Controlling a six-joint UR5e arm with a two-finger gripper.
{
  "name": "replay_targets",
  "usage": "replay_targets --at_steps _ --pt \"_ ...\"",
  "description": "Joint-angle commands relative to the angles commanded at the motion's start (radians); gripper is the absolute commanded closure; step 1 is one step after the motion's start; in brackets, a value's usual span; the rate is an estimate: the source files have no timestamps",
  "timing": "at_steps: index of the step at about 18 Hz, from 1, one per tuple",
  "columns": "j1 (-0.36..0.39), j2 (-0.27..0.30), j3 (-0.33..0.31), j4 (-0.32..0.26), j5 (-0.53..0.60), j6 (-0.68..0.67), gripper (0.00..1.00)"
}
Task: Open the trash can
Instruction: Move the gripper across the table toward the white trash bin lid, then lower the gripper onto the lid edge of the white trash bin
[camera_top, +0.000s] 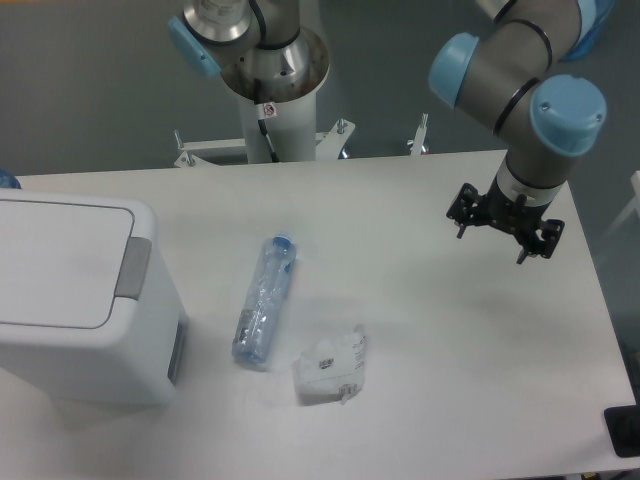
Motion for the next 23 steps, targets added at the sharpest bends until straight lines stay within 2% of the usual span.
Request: replay_targets --at_steps 6,14,18,20,23 --pt "-0.029 0.008 -0.009 0.0 -0.017 -0.014 0.0" --pt "-0.158 0.023 -0.008 0.0 -0.023 -0.27 0.0" --pt "-0.218 0.055 -0.008 -0.002 -0.106 -0.415 0.0" --pt "-0.28 0.055 0.02 0.0 -0.116 -0.507 0.0" --pt "-0.298 0.055 0.083 -0.002 -0.216 -0.629 0.0"
